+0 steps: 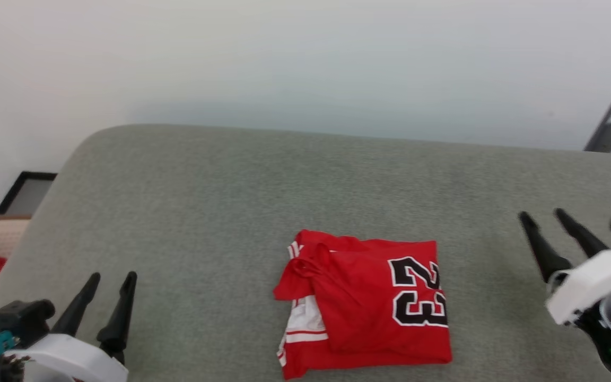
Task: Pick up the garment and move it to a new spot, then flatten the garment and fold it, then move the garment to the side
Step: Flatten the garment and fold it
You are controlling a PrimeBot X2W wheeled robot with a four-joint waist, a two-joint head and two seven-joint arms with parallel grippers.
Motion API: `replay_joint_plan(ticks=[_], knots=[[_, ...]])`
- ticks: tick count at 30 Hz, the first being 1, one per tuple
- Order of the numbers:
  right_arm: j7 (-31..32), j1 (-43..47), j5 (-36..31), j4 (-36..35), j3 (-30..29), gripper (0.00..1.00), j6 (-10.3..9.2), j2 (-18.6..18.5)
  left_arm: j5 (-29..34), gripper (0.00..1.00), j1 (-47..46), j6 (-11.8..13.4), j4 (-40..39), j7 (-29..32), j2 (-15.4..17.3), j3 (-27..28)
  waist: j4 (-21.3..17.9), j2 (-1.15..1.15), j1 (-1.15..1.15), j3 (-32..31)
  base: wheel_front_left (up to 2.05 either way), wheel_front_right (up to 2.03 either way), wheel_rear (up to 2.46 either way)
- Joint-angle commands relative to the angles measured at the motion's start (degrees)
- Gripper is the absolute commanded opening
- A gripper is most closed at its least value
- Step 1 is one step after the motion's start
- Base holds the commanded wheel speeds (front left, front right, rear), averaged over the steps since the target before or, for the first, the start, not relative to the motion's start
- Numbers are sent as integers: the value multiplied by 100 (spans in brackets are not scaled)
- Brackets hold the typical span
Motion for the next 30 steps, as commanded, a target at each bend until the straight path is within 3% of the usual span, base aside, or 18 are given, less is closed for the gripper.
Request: replay_joint_plan(ticks=[1, 8, 17, 30], knots=[[-151, 218, -129, -96, -200, 100, -10, -13, -34, 100, 99, 46, -42, -35, 55, 50, -249, 0, 0, -41, 0, 0, 0], [-570, 891, -607, -491, -862, 100, -10, 151, -111, 100, 317, 135, -214, -54, 168, 194, -552, 0, 0, -70, 0, 0, 0], [-458, 1475, -840, -967, -1375, 100, -10, 539, -174, 100, 538, 230, -386, -84, 238, 339, -774, 0, 0, -102, 0, 0, 0], [-245, 1748, -1009, -1325, -1589, 100, -10, 805, -135, 100, 554, 303, -493, -47, 258, 305, -764, 0, 0, -118, 0, 0, 0]])
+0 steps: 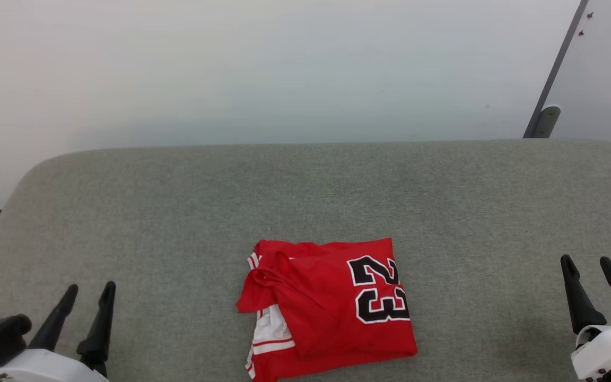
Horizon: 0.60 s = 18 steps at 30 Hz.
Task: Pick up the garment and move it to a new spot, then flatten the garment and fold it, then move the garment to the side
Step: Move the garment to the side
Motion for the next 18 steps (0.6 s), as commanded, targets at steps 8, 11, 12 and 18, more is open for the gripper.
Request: replay_joint_plan(ticks=[8, 11, 12, 18], knots=[[55, 99, -23, -80, -31, 100, -10, 66, 30, 100, 1, 58, -39, 25, 1, -36, 85, 0, 0, -3, 0, 0, 0], [68, 95, -42, -89, -33, 100, -10, 84, 15, 100, 0, 66, -48, 31, -1, -42, 113, 0, 0, -9, 0, 0, 0], [71, 94, -43, -95, -31, 100, -10, 87, 18, 100, 1, 70, -51, 34, 3, -47, 121, 0, 0, -11, 0, 0, 0], [110, 108, -23, -103, 5, 100, -10, 108, 16, 100, -4, 89, -81, 39, 13, -64, 168, 0, 0, -9, 0, 0, 0]])
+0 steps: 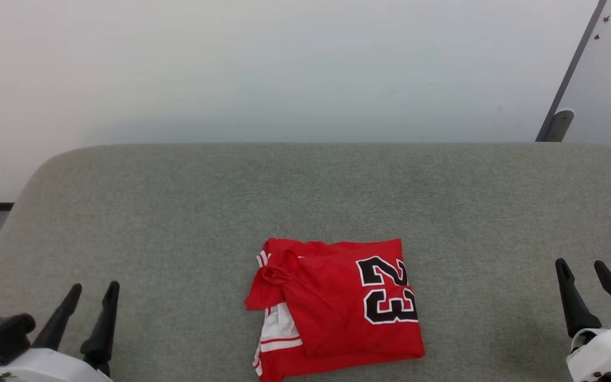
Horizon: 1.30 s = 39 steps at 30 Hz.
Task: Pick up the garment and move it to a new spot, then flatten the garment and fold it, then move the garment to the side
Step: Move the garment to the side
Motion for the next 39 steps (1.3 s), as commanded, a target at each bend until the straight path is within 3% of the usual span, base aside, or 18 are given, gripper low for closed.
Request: replay_joint_plan(ticks=[1, 10, 18, 25, 39], knots=[[28, 34, -1, -16, 6, 100, -10, 5, 9, 100, -2, 32, -15, 13, 10, -5, 14, 0, 0, 3, 0, 0, 0], [206, -62, -5, -10, 211, 100, -10, 38, 53, 100, -72, 67, -56, 19, 16, -44, 239, 0, 0, 56, 0, 0, 0], [430, -364, 189, 378, 691, 100, -10, -101, 251, 100, -280, 52, 38, -27, -119, -222, 736, 0, 0, 143, 0, 0, 0], [722, -691, 378, 818, 1099, 100, -10, -221, 417, 100, -585, -130, 307, -98, -359, -346, 1204, 0, 0, 291, 0, 0, 0], [2048, -1086, 442, 1680, 1233, 100, -10, -358, 657, 100, -904, -399, 594, -153, -714, -368, 1805, 0, 0, 644, 0, 0, 0]])
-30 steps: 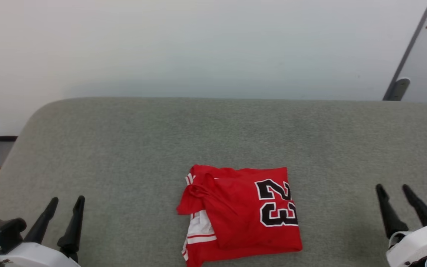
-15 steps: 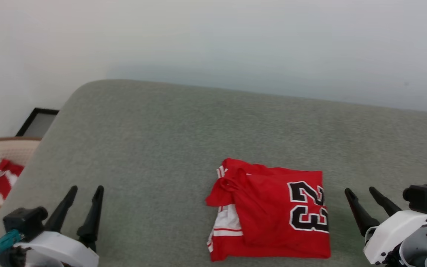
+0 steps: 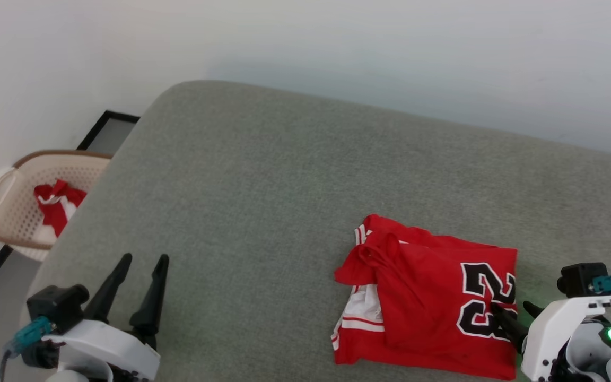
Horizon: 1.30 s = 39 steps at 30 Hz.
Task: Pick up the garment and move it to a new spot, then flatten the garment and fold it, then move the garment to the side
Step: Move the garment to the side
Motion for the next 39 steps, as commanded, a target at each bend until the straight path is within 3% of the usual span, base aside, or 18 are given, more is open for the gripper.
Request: replay_joint_plan(ticks=[1, 10, 12, 22, 39], knots=[[87, -102, -42, 71, -88, 100, -10, 27, 52, 100, -83, -41, 26, -21, -45, 13, 146, 0, 0, 147, 0, 0, 0], [780, -178, -77, 455, -109, 100, -9, 260, 142, 100, -138, -120, 71, -28, -160, 116, 193, 0, 0, 255, 0, 0, 0], [914, -215, -30, 482, -96, 0, -8, 303, 161, 100, -152, -145, 74, -28, -185, 149, 187, 0, 0, 276, 0, 0, 0], [1070, -552, -115, 196, -176, 0, -10, 173, 296, 100, -223, -205, 68, -23, -242, 291, 52, 0, 0, 351, 0, 0, 0], [1485, -916, -257, -856, -746, 0, -10, -964, 549, 100, -690, -284, 4, -23, -332, 268, -835, 0, 0, 802, 0, 0, 0]])
